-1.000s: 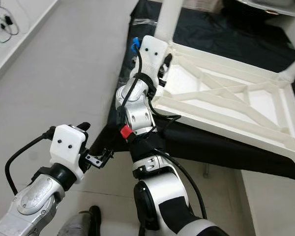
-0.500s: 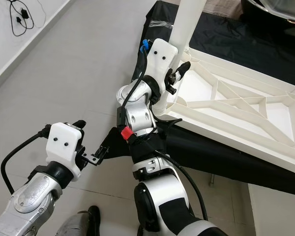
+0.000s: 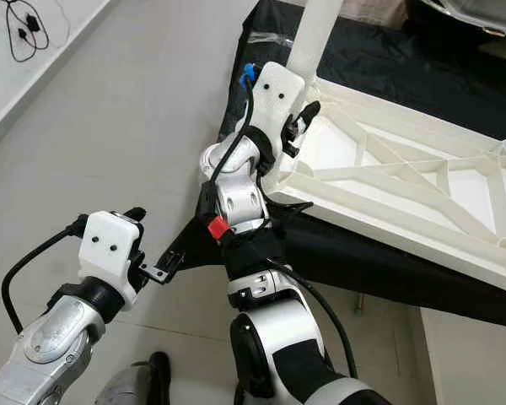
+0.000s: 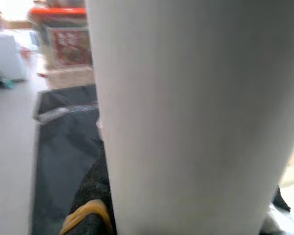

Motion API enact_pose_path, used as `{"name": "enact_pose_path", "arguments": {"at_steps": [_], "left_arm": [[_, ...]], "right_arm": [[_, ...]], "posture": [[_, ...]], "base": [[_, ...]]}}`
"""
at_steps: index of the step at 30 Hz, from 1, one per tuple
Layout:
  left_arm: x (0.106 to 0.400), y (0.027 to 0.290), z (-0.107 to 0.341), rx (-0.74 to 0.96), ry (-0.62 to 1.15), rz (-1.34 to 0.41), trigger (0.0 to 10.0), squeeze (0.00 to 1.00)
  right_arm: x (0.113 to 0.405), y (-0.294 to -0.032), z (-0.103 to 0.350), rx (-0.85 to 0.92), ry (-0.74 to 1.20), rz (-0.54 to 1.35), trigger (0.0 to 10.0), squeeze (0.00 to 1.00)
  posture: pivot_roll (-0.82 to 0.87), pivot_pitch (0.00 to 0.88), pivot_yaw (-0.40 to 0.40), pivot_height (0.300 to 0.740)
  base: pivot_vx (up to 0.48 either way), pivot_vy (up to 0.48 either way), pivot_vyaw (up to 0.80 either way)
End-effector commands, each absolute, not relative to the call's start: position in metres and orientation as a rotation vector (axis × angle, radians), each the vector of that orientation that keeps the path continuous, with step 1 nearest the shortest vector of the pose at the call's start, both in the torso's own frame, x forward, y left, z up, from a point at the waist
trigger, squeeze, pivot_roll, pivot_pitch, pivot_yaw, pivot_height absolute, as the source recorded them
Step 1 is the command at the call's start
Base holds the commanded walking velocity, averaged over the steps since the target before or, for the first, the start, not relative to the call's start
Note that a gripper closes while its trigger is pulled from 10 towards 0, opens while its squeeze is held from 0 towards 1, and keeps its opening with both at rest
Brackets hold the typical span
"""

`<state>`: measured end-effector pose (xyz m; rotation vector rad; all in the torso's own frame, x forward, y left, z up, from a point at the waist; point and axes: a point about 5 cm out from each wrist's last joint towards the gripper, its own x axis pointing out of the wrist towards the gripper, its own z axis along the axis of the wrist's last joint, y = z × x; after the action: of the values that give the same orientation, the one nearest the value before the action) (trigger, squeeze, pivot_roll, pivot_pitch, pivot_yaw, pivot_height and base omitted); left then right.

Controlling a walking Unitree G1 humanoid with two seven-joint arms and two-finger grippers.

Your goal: Building children table

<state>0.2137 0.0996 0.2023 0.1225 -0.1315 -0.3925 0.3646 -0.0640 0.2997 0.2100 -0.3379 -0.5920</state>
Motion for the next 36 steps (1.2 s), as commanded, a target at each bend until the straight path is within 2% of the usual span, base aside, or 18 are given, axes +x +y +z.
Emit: {"name": "enact_pose_path", "arguments": {"at_steps": [1,10,13,17,19,20,23,24,28,29,30,34,36], "left_arm": [[0.213,0.098,0.197,0.130,-0.115,-0.403,10.0,0.00],[0.216,0.099,0.197,0.130,-0.122,-0.405,10.0,0.00],[0.216,0.099,0.197,0.135,-0.124,-0.405,10.0,0.00],[0.221,0.104,0.201,0.194,-0.148,-0.390,10.0,0.00],[0.224,0.106,0.202,0.213,-0.152,-0.386,10.0,0.00],[0.228,0.109,0.203,0.236,-0.153,-0.379,10.0,1.00],[0.235,0.112,0.205,0.234,-0.146,-0.388,10.0,1.00],[0.242,0.115,0.206,0.300,-0.150,-0.387,10.0,1.00],[0.245,0.116,0.207,0.322,-0.147,-0.380,10.0,1.00],[0.249,0.117,0.207,0.352,-0.142,-0.380,10.0,0.88],[0.254,0.119,0.207,0.370,-0.135,-0.382,10.0,0.00],[0.266,0.125,0.205,0.390,-0.116,-0.394,10.0,0.00],[0.271,0.125,0.204,0.336,-0.111,-0.423,10.0,0.00]], "right_arm": [[0.357,-0.064,0.320,0.264,-0.463,-0.529,10.0,0.00],[0.357,-0.080,0.342,0.229,-0.610,-0.213,10.0,0.00],[0.357,-0.089,0.343,0.191,-0.624,-0.226,10.0,0.00],[0.368,-0.083,0.327,0.319,-0.457,0.084,10.0,0.00],[0.369,-0.085,0.321,0.329,-0.440,0.123,10.0,0.00],[0.371,-0.088,0.313,0.364,-0.400,0.163,10.0,0.00],[0.371,-0.091,0.304,0.393,-0.358,0.222,10.0,0.00],[0.366,-0.090,0.301,0.421,-0.342,0.300,10.0,0.00],[0.364,-0.088,0.300,0.428,-0.337,0.333,10.0,0.00],[0.361,-0.087,0.298,0.437,-0.330,0.356,10.0,0.00],[0.357,-0.085,0.296,0.440,-0.326,0.389,10.0,0.00],[0.347,-0.077,0.297,0.458,-0.317,0.493,10.0,0.00],[0.342,-0.071,0.295,0.481,-0.299,0.547,10.0,0.00]], "posture": [[0.12,0.235,-0.103,0.740],[0.12,0.204,-0.092,0.740],[0.12,0.200,-0.091,0.740],[0.12,0.187,-0.085,0.740],[0.13,0.186,-0.083,0.740],[0.13,0.183,-0.081,0.740],[0.12,0.182,-0.074,0.740],[0.12,0.180,-0.072,0.740],[0.12,0.180,-0.072,0.740],[0.12,0.179,-0.064,0.740],[0.12,0.177,-0.068,0.740],[0.11,0.178,-0.063,0.740],[0.11,0.174,-0.062,0.740]], "base": [[0.000,0.000,0.00],[0.000,0.000,0.00],[0.000,0.000,0.00],[0.000,0.000,0.00],[0.000,0.000,0.00],[0.000,0.000,0.00],[0.000,0.000,0.00],[0.000,0.000,0.00],[0.000,0.000,0.00],[0.000,0.000,0.00],[0.000,0.000,0.00],[0.000,0.000,0.00],[0.000,0.000,0.00]]}}
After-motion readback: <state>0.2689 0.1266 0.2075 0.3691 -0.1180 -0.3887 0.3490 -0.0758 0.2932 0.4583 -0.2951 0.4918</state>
